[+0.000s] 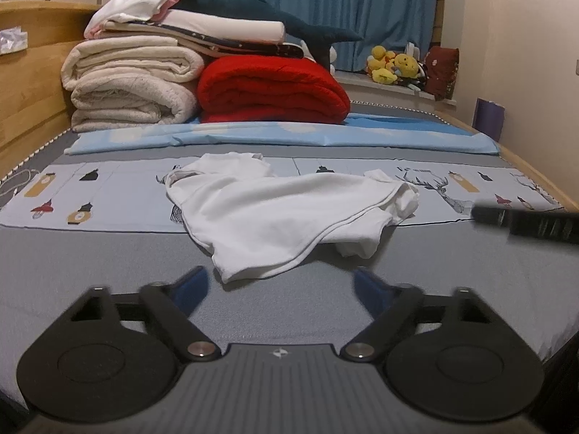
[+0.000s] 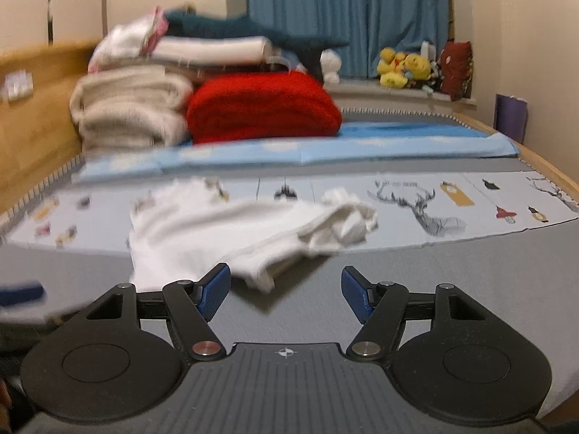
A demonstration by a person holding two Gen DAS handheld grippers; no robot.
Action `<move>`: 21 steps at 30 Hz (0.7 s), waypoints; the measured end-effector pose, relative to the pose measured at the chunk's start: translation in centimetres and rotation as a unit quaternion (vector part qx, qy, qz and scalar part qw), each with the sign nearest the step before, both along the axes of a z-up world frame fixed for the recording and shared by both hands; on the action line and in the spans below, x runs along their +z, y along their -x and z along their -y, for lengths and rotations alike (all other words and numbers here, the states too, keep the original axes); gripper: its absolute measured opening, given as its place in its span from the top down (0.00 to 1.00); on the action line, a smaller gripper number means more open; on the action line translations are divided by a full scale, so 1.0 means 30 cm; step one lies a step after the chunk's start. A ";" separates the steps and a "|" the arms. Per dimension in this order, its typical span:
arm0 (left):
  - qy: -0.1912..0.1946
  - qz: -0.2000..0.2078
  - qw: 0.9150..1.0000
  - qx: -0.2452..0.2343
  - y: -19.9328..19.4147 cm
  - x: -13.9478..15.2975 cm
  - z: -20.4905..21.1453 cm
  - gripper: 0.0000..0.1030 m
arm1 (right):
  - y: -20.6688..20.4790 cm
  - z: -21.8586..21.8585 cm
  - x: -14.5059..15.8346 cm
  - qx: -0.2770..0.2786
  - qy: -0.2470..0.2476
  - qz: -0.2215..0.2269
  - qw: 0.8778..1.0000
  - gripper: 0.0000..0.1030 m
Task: Fold small clothes
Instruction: 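Grasp the crumpled white t-shirt with the left tool and lift it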
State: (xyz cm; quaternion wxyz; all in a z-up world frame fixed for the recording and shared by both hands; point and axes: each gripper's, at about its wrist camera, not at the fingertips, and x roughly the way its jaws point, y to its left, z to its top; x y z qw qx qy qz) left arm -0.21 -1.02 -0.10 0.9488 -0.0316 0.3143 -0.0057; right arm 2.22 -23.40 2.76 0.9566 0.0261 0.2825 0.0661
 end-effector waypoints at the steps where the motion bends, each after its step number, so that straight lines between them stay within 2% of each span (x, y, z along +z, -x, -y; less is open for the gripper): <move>1: 0.000 -0.002 1.000 -0.003 0.001 -0.001 -0.001 0.25 | 0.000 0.015 0.022 0.000 -0.006 0.013 1.000 0.34; 3: -0.003 -0.007 1.000 -0.008 -0.001 -0.005 -0.003 0.42 | -0.015 0.050 0.077 0.000 -0.012 0.053 0.999 0.34; 4: 0.004 -0.014 1.000 -0.013 -0.002 -0.008 -0.006 0.46 | -0.030 0.068 0.099 0.002 -0.013 0.069 0.998 0.34; 5: 0.000 -0.022 1.000 -0.017 -0.004 -0.012 -0.007 0.53 | -0.055 0.087 0.116 0.004 -0.011 0.084 0.996 0.34; 6: -0.003 -0.026 0.999 -0.021 -0.007 -0.016 -0.008 0.62 | -0.080 0.103 0.124 0.004 -0.007 0.093 0.996 0.34; 9: -0.001 -0.034 0.999 -0.032 -0.017 -0.030 -0.012 0.77 | -0.152 0.164 0.113 -0.008 -0.013 0.104 0.995 0.34; 11: 0.007 -0.029 0.999 -0.034 -0.027 -0.040 -0.017 0.79 | -0.179 0.198 0.064 -0.026 -0.016 0.092 0.995 0.36; 14: -0.001 -0.045 0.999 -0.024 -0.074 -0.061 -0.027 0.79 | -0.225 0.215 0.004 -0.045 -0.012 0.031 0.998 0.46; 18: -0.005 -0.067 0.998 0.009 -0.191 -0.104 -0.034 0.79 | -0.251 0.209 -0.009 -0.026 0.002 0.033 0.999 0.46; 21: 0.003 -0.082 0.996 0.038 -0.296 -0.148 -0.043 0.76 | -0.264 0.212 -0.015 -0.015 0.000 0.027 1.000 0.53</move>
